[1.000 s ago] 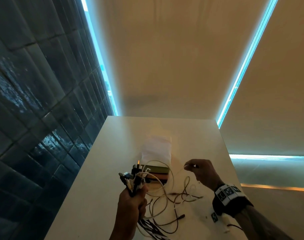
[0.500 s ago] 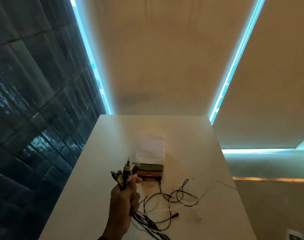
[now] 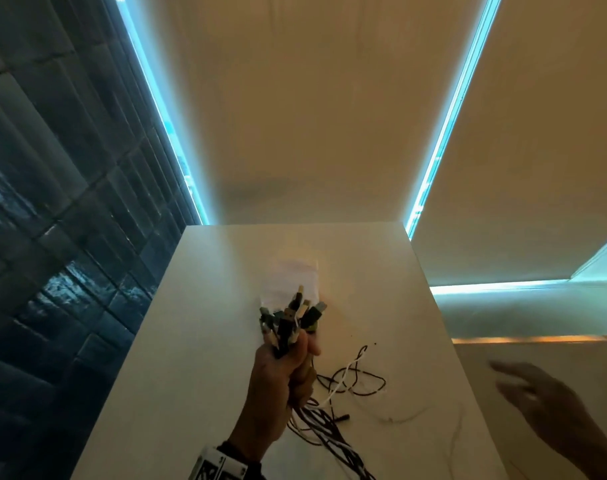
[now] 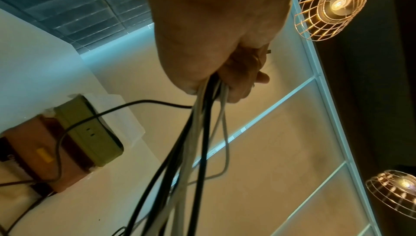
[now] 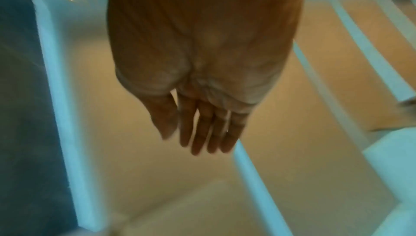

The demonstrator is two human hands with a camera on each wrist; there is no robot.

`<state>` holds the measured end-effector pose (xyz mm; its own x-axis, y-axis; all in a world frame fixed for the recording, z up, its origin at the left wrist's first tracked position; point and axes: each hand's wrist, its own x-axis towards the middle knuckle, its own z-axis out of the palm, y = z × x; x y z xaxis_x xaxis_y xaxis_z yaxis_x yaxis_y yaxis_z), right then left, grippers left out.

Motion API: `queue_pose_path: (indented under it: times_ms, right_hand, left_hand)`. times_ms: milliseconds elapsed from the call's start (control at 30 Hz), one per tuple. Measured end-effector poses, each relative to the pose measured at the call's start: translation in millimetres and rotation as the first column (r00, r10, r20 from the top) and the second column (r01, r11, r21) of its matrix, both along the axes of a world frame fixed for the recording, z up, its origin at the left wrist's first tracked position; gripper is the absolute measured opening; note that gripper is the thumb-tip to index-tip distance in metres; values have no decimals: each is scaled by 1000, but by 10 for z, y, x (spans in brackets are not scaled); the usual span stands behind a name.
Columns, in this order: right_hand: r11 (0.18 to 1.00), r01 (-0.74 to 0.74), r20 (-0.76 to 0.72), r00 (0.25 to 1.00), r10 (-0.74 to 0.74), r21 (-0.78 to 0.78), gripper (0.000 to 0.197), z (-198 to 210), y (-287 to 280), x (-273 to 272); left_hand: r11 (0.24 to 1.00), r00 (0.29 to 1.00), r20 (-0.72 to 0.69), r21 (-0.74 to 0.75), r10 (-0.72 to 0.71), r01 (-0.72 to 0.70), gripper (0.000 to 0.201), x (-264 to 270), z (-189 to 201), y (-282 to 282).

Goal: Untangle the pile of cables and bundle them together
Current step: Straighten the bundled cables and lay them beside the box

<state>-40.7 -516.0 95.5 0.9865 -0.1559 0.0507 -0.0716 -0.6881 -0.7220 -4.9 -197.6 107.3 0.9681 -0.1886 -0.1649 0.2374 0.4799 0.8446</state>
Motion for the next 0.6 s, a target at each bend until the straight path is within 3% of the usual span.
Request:
queue_pose_path:
  times_ms: [33,100,167,233,333,400,533,600]
  right_hand:
    - [998,-65,-24,998,65,5,35,232,52,-19]
    - [923,-357,41,934,355,140,44,481,661,99]
    - [770,-580,-40,791,610,266,65,509,1137,136]
    - [676,-682,-157,662,733,280,58,374,1504,127]
    - [676,-677,-155,664,732,290,29,181,1687,101]
    - [675,-644,-154,672,724,361,26,104,1639,54]
    - [702,-636,-179,687,705,322,18,-8,1520,-45]
    - [712,-569,-185,713,677,412,15,-50,1390,-48]
  left_hand:
    - [1000,1000,12,3,-26,26,30,-12,26,-12]
    - [998,998,34,15,-56,56,34,-43,65,-44]
    - [997,996,76,58,-52,47,39,-77,92,-78]
    - [996,992,122,90,-33,22,47,-102,116,-78]
    - [999,994,103,32,-26,23,51,-134,136,-7]
    - [999,996,78,-34,-35,38,51,-162,142,48]
    - [993,999,53,-117,-9,15,52,-155,202,132]
    - [984,998,41,-177,38,-30,49,-89,279,224]
